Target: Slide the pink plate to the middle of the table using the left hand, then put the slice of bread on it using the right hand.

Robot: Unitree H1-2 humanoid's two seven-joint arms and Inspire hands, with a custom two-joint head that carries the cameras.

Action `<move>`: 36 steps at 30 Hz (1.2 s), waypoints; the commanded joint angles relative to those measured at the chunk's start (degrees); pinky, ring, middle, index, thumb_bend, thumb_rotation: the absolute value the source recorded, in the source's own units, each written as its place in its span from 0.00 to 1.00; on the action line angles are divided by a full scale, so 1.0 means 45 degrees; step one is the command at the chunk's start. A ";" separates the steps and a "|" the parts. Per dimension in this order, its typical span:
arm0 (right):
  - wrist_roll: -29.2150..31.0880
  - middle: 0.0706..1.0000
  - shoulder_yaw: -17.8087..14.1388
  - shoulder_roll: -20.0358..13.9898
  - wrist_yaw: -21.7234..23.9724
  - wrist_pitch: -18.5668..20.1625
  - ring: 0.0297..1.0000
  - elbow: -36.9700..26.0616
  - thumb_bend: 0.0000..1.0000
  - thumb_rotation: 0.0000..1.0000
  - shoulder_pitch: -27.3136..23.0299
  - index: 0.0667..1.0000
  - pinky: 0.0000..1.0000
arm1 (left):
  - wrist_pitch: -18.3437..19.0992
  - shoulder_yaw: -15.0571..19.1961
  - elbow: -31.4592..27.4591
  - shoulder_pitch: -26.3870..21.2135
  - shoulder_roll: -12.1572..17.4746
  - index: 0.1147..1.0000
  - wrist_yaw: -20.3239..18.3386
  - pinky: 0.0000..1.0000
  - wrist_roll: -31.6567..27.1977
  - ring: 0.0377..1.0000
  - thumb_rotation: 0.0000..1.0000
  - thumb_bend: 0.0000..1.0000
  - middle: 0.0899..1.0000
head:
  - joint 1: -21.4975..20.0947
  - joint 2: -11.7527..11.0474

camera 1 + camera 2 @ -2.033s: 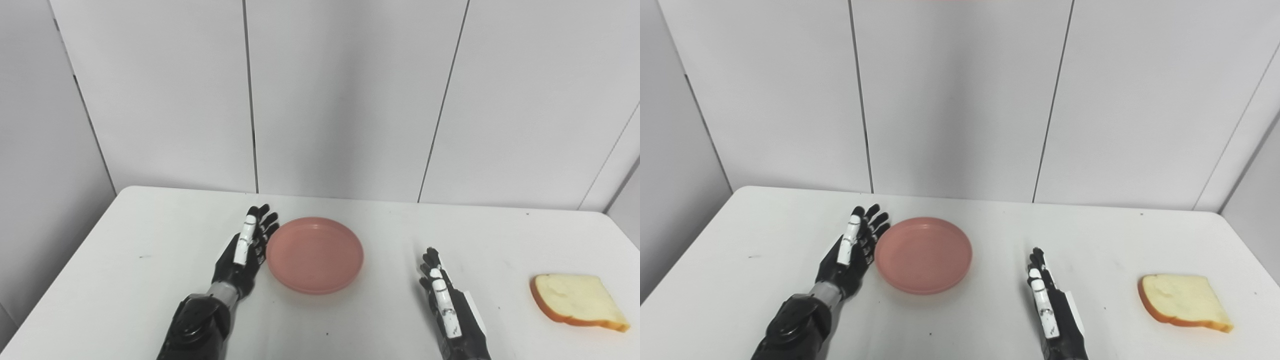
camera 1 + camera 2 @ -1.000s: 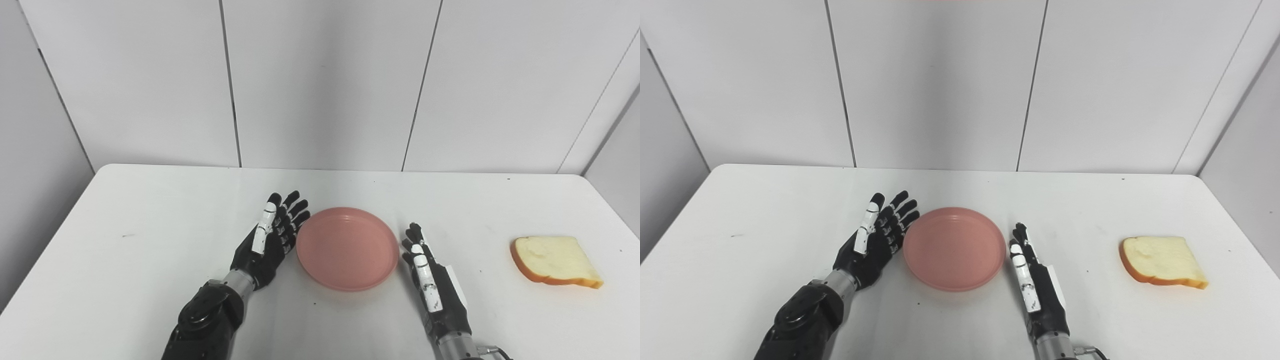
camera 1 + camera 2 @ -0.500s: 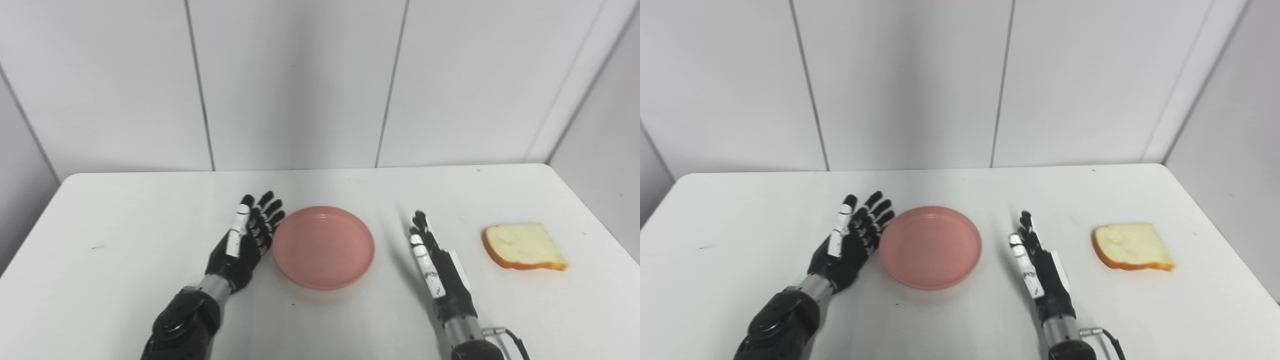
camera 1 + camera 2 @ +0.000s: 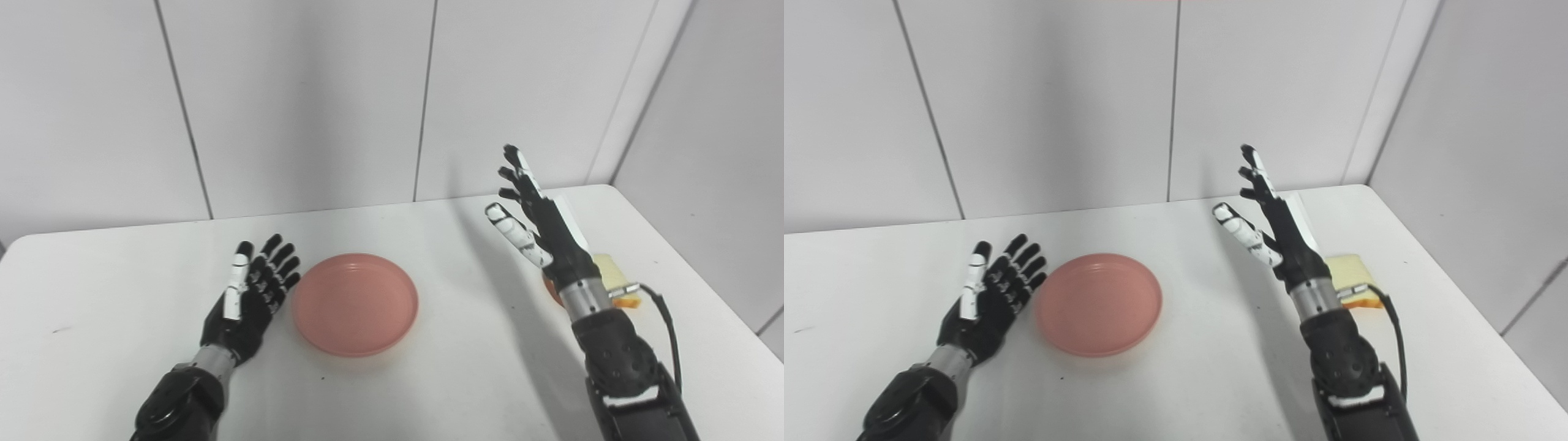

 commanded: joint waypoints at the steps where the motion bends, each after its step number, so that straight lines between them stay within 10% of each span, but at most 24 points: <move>1: -0.0545 0.94 0.0043 -0.0518 0.0246 0.0519 0.90 -0.0596 0.84 0.86 -0.0653 0.96 0.81 | 0.0487 0.0040 0.1058 0.0637 0.0314 0.95 0.0217 0.96 0.0274 0.96 1.00 0.65 0.97 | -0.0103 -0.0009; 6: -0.1214 0.91 -0.0178 -0.1257 0.0570 0.1170 0.88 -0.0520 0.91 0.57 -0.0990 0.91 0.81 | 0.0253 0.0082 0.1427 0.0554 0.0566 0.93 0.0077 0.93 0.0303 0.95 1.00 0.69 0.95 | -0.0559 0.0009; 14: -0.1785 0.88 0.0057 -0.3105 0.2125 0.1826 0.88 -0.0400 0.99 0.39 -0.1077 0.88 0.82 | -0.0012 0.0345 0.1720 0.0574 0.0860 0.93 -0.0311 0.94 0.0084 0.94 0.97 0.71 0.94 | -0.0885 0.0164; 36: -0.2519 0.99 0.1970 -0.7467 0.7413 0.3639 0.96 0.1499 1.00 0.28 -0.1893 0.99 0.85 | 0.0123 0.0400 0.1998 0.0558 0.1286 0.93 -0.0740 0.95 -0.0149 0.95 0.94 0.73 0.94 | -0.1242 0.0483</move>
